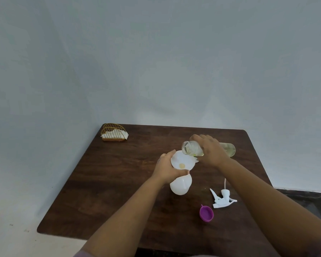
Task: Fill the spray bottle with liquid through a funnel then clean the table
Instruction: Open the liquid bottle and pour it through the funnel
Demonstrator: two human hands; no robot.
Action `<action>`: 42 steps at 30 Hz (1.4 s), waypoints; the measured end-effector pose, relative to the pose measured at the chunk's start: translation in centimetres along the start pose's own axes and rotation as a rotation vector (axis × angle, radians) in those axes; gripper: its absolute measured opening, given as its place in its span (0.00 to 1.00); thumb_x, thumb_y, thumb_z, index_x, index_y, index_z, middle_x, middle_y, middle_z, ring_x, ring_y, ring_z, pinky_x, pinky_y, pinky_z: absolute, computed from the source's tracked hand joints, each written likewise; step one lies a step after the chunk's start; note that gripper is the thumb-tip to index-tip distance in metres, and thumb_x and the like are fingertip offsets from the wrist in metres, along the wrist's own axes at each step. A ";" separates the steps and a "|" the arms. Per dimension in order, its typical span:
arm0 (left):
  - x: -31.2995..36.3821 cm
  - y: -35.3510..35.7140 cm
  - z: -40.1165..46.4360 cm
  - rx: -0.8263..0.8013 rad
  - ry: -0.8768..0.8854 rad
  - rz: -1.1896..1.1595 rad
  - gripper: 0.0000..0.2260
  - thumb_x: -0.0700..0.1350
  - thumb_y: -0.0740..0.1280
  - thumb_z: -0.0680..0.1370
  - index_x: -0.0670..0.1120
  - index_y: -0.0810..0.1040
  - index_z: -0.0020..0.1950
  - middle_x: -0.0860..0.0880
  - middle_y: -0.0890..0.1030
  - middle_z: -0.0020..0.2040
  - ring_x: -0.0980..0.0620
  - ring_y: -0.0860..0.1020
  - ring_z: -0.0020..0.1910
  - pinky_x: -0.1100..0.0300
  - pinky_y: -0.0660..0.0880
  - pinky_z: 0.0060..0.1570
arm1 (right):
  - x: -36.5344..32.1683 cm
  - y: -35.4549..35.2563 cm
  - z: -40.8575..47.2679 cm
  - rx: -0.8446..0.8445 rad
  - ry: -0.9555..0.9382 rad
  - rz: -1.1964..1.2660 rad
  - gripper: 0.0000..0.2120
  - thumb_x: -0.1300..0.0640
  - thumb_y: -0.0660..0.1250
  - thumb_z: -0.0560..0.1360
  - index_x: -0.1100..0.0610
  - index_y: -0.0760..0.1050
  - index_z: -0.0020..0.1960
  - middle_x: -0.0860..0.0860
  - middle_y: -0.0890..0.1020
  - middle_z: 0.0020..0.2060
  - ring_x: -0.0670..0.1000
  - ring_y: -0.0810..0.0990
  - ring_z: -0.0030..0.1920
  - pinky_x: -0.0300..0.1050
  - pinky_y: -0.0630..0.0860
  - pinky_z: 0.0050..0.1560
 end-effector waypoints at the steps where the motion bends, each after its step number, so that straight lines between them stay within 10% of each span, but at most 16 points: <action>1: 0.1 0.0 0.0 0.000 0.003 0.004 0.42 0.54 0.79 0.66 0.52 0.64 0.76 0.49 0.69 0.71 0.47 0.71 0.67 0.48 0.73 0.63 | 0.0 0.0 0.1 0.002 -0.004 0.001 0.24 0.55 0.74 0.64 0.51 0.71 0.58 0.49 0.77 0.47 0.54 0.74 0.48 0.49 0.69 0.48; 42: 0.2 0.0 -0.2 -0.006 0.002 0.033 0.42 0.54 0.79 0.67 0.52 0.63 0.77 0.49 0.67 0.73 0.47 0.69 0.69 0.49 0.71 0.64 | -0.2 -0.5 0.2 0.013 -0.044 -0.103 0.24 0.57 0.73 0.65 0.49 0.71 0.59 0.48 0.77 0.46 0.52 0.74 0.48 0.44 0.64 0.46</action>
Point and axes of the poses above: each hand's wrist, its own z-axis towards the middle knuckle, its own y-axis out of the palm, x = y × z, the point moved 2 cm from there along z, towards the middle knuckle
